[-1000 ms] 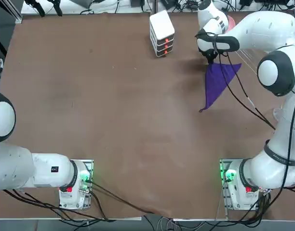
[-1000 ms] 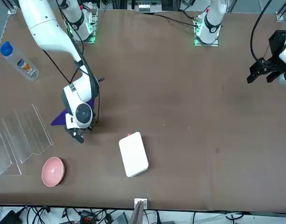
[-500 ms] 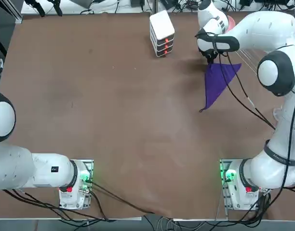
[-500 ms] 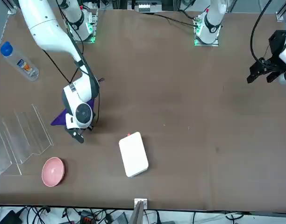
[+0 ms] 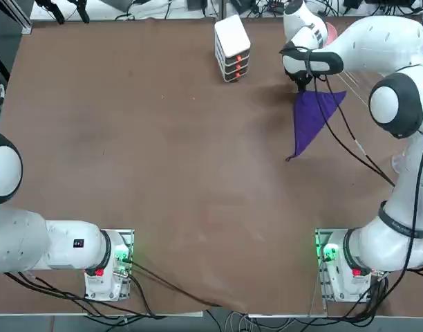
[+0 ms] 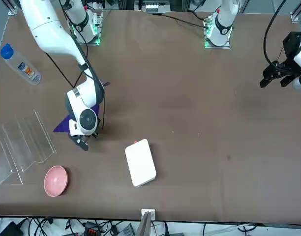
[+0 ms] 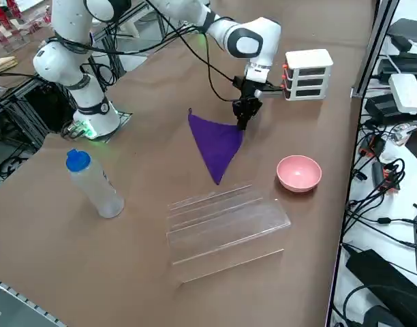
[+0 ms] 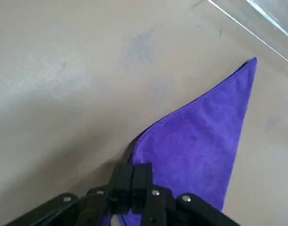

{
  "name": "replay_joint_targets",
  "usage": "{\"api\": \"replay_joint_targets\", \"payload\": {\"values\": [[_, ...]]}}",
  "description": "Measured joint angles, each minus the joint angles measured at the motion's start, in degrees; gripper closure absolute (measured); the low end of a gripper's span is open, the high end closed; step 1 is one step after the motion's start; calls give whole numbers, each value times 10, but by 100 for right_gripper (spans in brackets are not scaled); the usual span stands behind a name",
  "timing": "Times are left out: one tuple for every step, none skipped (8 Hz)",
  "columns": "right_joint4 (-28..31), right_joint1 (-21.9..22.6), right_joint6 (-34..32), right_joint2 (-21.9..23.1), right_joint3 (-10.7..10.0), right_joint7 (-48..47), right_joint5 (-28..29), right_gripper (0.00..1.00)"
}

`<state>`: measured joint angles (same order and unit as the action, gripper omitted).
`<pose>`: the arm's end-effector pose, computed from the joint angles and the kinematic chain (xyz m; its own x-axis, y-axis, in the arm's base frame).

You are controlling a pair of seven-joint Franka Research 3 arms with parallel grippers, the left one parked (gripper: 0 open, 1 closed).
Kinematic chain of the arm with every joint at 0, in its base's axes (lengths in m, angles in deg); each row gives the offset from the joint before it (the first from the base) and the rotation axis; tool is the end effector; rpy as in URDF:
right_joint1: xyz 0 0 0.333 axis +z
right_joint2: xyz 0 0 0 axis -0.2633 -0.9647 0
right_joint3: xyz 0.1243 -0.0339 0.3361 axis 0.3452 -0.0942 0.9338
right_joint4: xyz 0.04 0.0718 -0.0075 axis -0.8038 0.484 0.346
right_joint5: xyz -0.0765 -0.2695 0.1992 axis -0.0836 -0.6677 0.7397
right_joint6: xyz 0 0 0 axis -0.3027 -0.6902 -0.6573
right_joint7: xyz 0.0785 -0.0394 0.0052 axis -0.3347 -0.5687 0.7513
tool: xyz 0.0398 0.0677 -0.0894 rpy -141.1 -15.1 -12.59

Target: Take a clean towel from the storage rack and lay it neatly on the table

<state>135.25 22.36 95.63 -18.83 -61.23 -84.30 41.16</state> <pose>0.6256 0.1706 0.2675 0.8633 -0.4971 0.0870 -0.4861 -0.7726 0.4085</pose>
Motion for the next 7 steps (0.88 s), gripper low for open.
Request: {"api": "replay_joint_targets", "payload": {"values": [[-1, 0, 0, 1, 0, 0, 0, 99], [-1, -1, -1, 4, 0, 1, 0, 99], [-2, -3, -2, 8, 0, 4, 0, 99], [-2, -4, -5, 13, 0, 8, 2, 99], [-2, -5, -8, 16, 0, 11, 4, 99], [-2, -5, -17, 18, 0, 18, 4, 99], [-2, -7, -41, 24, 0, 38, 4, 99]]}}
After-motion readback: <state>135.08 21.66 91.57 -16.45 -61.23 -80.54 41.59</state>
